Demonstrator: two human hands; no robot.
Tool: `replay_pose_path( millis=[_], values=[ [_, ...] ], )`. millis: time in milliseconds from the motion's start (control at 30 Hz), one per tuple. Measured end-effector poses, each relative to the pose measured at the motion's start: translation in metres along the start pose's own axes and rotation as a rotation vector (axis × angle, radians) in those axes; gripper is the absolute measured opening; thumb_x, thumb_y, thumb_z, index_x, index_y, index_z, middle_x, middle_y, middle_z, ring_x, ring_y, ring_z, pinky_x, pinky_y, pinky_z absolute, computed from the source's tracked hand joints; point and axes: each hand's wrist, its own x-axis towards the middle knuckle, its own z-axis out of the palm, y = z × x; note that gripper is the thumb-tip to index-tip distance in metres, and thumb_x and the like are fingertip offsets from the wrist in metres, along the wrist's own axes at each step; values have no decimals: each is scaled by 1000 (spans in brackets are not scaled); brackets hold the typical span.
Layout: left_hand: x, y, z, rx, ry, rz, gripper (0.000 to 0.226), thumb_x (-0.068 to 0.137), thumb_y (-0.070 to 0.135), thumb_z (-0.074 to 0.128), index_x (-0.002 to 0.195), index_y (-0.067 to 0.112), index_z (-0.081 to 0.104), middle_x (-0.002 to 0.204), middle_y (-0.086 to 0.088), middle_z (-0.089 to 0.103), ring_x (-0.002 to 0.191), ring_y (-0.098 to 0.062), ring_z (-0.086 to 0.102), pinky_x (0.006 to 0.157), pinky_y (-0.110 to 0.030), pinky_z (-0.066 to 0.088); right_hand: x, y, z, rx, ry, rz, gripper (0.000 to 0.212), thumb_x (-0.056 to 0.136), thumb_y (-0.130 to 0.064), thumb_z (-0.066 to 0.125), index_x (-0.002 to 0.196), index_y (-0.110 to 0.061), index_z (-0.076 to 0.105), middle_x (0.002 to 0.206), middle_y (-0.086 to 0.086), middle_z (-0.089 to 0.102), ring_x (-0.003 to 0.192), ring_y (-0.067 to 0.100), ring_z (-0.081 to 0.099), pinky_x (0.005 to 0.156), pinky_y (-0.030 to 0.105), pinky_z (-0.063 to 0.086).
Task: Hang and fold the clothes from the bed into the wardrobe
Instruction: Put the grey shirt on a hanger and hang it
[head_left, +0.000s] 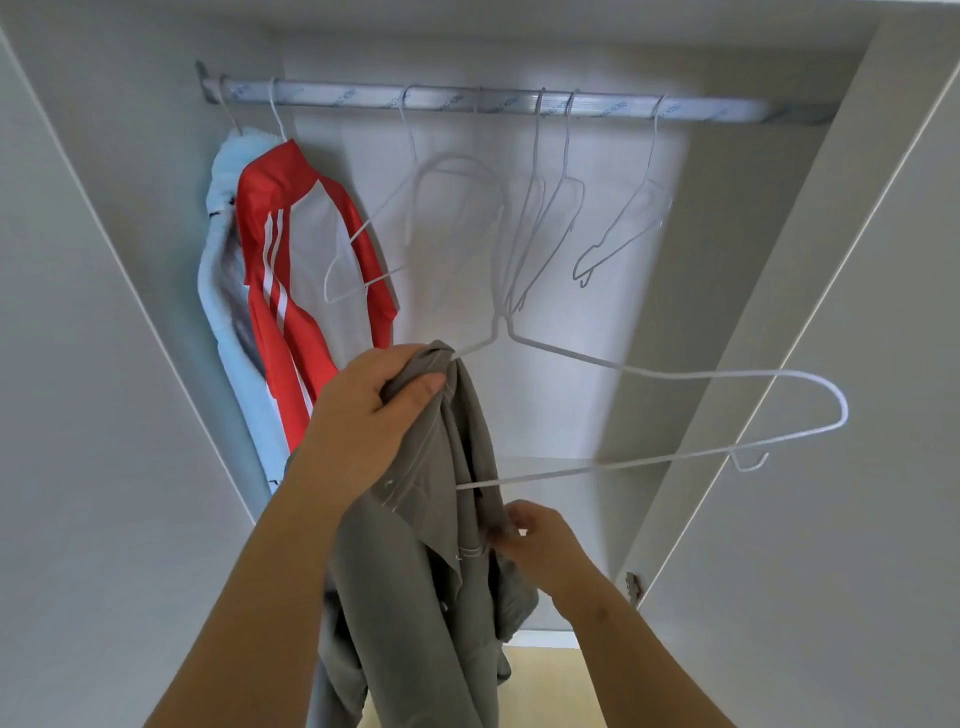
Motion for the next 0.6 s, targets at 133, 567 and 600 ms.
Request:
replay_pose_path(
  millis=[133, 567, 600],
  values=[
    [3, -3, -13, -44, -2, -30, 21, 90, 27, 55, 110, 30, 61, 94, 17, 60, 88, 2, 57, 77, -9, 40, 3, 13, 15, -70, -24, 86, 8, 90, -27, 53, 87, -23, 59, 90, 0, 64, 87, 18, 60, 88, 33, 47],
    [-5, -54, -39, -67, -233, -284, 27, 86, 21, 63, 78, 47, 62, 70, 21, 68, 69, 1, 64, 58, -12, 43, 6, 24, -28, 353, 435, 184, 37, 90, -28, 59, 76, 6, 62, 74, 25, 55, 68, 32, 50, 68, 37, 44],
    [-6, -57, -38, -82, -221, -303, 27, 86, 22, 63, 77, 47, 62, 69, 19, 68, 70, -2, 63, 59, -13, 43, 4, 26, -28, 379, 410, 195, 35, 88, -28, 61, 71, 3, 59, 71, 20, 53, 68, 28, 48, 66, 34, 40]
  ],
)
